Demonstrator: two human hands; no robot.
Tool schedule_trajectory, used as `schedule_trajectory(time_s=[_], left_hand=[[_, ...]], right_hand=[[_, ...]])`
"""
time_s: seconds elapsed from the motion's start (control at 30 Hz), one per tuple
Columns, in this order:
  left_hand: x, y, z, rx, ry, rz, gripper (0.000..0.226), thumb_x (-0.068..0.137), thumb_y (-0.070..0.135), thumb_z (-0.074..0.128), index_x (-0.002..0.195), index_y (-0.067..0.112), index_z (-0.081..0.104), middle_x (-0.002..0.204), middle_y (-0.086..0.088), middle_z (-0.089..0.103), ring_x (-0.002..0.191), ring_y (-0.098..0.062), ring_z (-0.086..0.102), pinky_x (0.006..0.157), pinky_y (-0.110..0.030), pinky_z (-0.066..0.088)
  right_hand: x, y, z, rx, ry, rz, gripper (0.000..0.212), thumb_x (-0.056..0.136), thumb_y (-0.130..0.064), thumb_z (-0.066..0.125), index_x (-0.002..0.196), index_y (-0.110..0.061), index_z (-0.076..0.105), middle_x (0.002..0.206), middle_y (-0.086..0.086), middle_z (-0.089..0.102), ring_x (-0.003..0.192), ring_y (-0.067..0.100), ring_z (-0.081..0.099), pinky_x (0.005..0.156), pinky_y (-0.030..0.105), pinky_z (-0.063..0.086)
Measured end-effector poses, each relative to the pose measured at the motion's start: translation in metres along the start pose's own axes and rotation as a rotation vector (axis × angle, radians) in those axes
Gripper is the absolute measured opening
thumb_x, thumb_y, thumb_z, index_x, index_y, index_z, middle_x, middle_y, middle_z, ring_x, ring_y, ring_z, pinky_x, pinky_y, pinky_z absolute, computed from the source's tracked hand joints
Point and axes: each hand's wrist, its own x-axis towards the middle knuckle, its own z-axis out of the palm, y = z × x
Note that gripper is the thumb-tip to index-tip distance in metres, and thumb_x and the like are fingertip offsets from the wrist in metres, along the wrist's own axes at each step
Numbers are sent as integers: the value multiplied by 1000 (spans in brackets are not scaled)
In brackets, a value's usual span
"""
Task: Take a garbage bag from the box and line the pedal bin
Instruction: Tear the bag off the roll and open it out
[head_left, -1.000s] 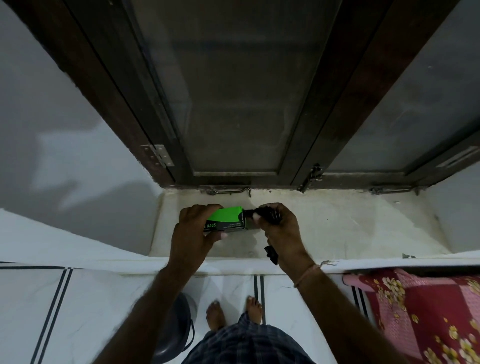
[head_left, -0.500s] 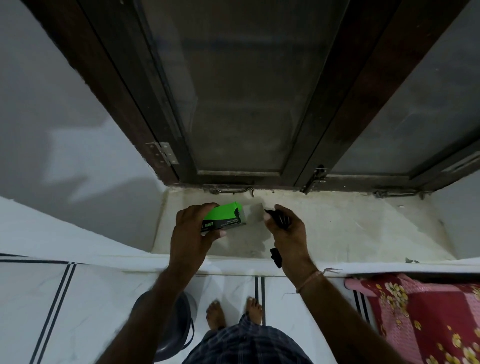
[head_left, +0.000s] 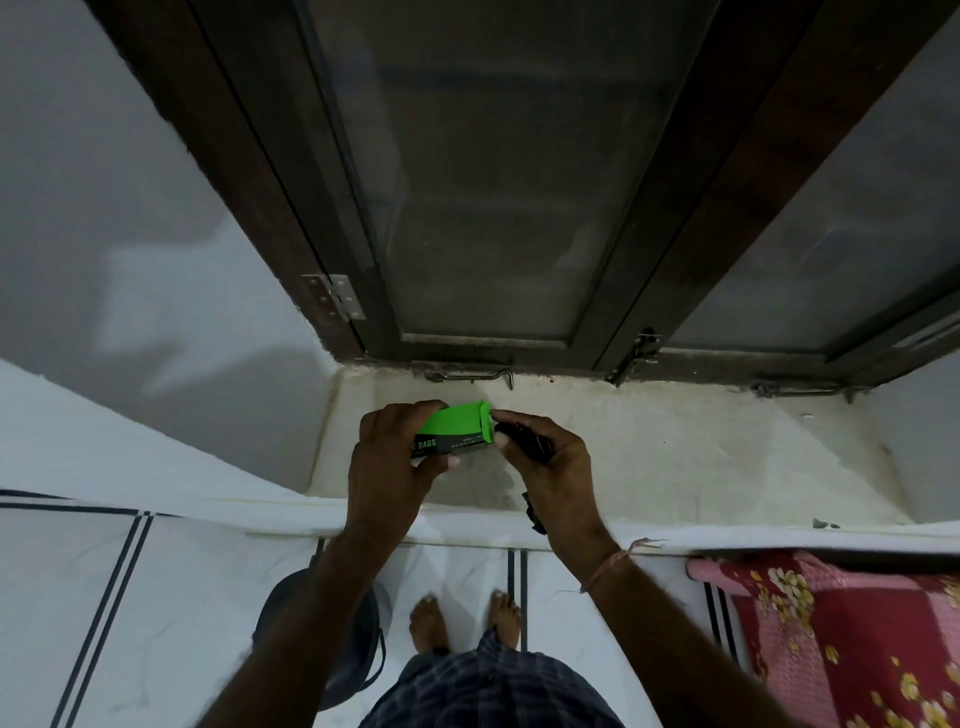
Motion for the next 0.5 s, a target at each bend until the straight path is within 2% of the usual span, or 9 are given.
schedule_trajectory(time_s=[0.03,0.13,0.37,0.5], left_hand=[[-1,0,0,3,5,-5,61,78,36,83,134,26,59,125,-1,64,118,-26,49,81,-39,54],[-2,1,-1,32,16,-1,61,76,37,83,132,29,59,123,0,65,115,-26,50,81,-41,54],[-2,4,-2,17,7,-4,60,77,35,84,132,28,60,123,1,64,117,-25,48,82,-43,54],[-1,5,-3,69,-1,14,59,76,36,83,131,28,61,122,2,64,115,-24,49,82,-43,54]], right_hand=[[0,1,0,12,5,-8,28,89,5,71,117,1,73,115,14,76,83,-3,72,71,8,54],[1,4,2,56,21,-18,32,85,5,75,117,2,73,115,14,76,107,12,74,91,23,58],[8,5,0,79,64,-1,30,83,4,79,112,-1,76,111,11,78,107,18,74,97,34,59],[4,5,2,93,37,-9,34,81,6,79,115,3,73,112,11,77,104,12,75,91,24,58]])
